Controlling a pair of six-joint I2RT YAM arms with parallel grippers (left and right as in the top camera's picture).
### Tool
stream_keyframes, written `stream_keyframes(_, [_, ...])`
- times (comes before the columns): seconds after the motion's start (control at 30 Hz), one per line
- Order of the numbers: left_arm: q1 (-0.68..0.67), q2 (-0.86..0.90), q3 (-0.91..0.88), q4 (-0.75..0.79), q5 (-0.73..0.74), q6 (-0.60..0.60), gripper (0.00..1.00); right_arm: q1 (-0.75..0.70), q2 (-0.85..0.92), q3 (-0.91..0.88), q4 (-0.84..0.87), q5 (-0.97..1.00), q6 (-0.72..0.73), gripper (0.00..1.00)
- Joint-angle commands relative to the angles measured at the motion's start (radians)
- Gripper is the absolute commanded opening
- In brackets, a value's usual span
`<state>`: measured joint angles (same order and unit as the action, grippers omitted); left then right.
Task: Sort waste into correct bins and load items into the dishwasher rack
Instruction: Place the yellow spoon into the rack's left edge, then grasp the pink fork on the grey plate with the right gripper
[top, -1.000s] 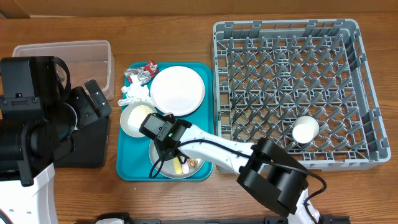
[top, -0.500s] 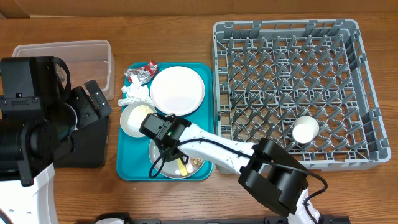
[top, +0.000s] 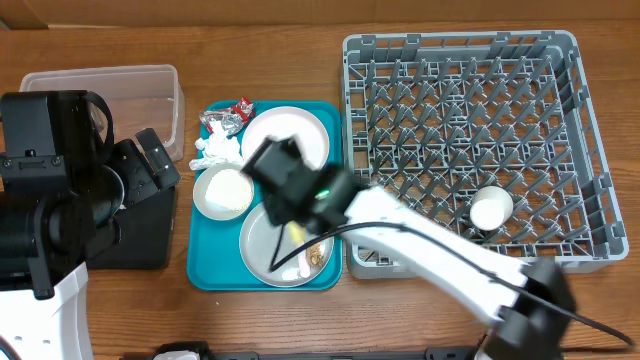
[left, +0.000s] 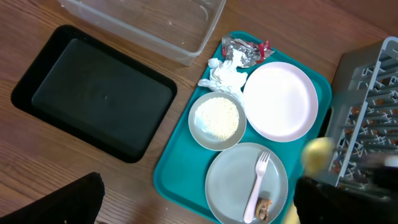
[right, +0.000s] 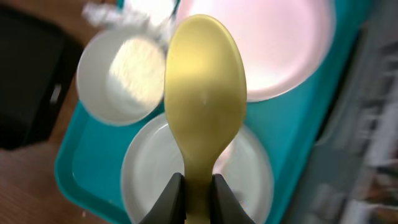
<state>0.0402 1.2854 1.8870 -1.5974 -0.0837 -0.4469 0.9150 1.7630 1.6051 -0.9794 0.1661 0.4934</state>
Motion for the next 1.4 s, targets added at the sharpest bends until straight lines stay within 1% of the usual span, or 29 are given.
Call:
stream_keyframes(0.0, [0.002, 0.003, 0.006, 0.001, -0.013, -0.014, 1.0, -0.093, -0.042, 0.021, -0.014, 0.047, -0.077, 0.06])
stream_keyframes(0.1, [0.002, 0.003, 0.006, 0.001, -0.013, -0.014, 1.0, -0.185, -0.04, 0.018, -0.02, 0.043, -0.113, 0.06])
stream_keyframes(0.23, [0.003, 0.003, 0.006, 0.001, -0.013, -0.014, 1.0, -0.295, -0.01, 0.002, -0.008, 0.042, -0.123, 0.06])
stream_keyframes(0.33, [0.002, 0.003, 0.006, 0.001, -0.013, -0.014, 1.0, -0.348, 0.029, -0.002, -0.01, 0.038, -0.13, 0.06])
stream_keyframes(0.43, [0.002, 0.003, 0.006, 0.001, -0.013, -0.014, 1.0, -0.383, 0.059, -0.002, -0.003, -0.006, -0.167, 0.06])
stream_keyframes(0.47, [0.002, 0.003, 0.006, 0.001, -0.013, -0.014, 1.0, -0.388, 0.066, -0.002, 0.002, -0.026, -0.183, 0.07])
stream_keyframes(0.5, [0.002, 0.003, 0.006, 0.001, -0.013, -0.014, 1.0, -0.388, 0.072, -0.002, 0.005, -0.037, -0.193, 0.1])
stream_keyframes(0.53, [0.002, 0.003, 0.006, 0.001, -0.013, -0.014, 1.0, -0.388, 0.076, -0.002, 0.005, -0.039, -0.195, 0.16])
stream_keyframes(0.57, [0.002, 0.003, 0.006, 0.001, -0.013, -0.014, 1.0, -0.383, 0.079, -0.002, 0.004, -0.037, -0.195, 0.27])
stream_keyframes(0.6, [0.003, 0.003, 0.006, 0.001, -0.013, -0.014, 1.0, -0.377, 0.079, -0.002, 0.002, -0.037, -0.195, 0.35])
stream_keyframes(0.7, [0.003, 0.003, 0.006, 0.001, -0.013, -0.014, 1.0, -0.351, 0.064, 0.0, -0.012, -0.037, -0.175, 0.46])
stream_keyframes(0.77, [0.002, 0.003, 0.006, 0.001, -0.013, -0.014, 1.0, -0.328, 0.043, 0.0, -0.018, -0.053, -0.158, 0.52])
stream_keyframes(0.87, [0.002, 0.003, 0.006, 0.001, -0.013, -0.014, 1.0, -0.267, 0.01, 0.0, -0.027, -0.147, -0.138, 0.52])
stream_keyframes(0.93, [0.002, 0.003, 0.006, 0.001, -0.013, -0.014, 1.0, -0.207, 0.012, -0.001, -0.034, -0.171, -0.087, 0.5])
stream_keyframes(1.07, [0.002, 0.003, 0.006, 0.001, -0.013, -0.014, 1.0, -0.121, 0.037, -0.033, -0.012, -0.167, -0.014, 0.5])
stream_keyframes(1.13, [0.002, 0.003, 0.006, 0.001, -0.013, -0.014, 1.0, -0.069, 0.067, -0.077, 0.016, -0.164, 0.087, 0.47])
stream_keyframes(1.23, [0.002, 0.003, 0.006, 0.001, -0.013, -0.014, 1.0, -0.027, 0.107, -0.132, 0.06, -0.133, 0.174, 0.46])
stream_keyframes(1.3, [0.003, 0.003, 0.006, 0.001, -0.013, -0.014, 1.0, -0.013, 0.133, -0.162, 0.088, -0.123, 0.195, 0.46])
stream_keyframes(1.37, [0.003, 0.003, 0.006, 0.001, -0.013, -0.014, 1.0, -0.009, 0.157, -0.183, 0.117, -0.123, 0.195, 0.48])
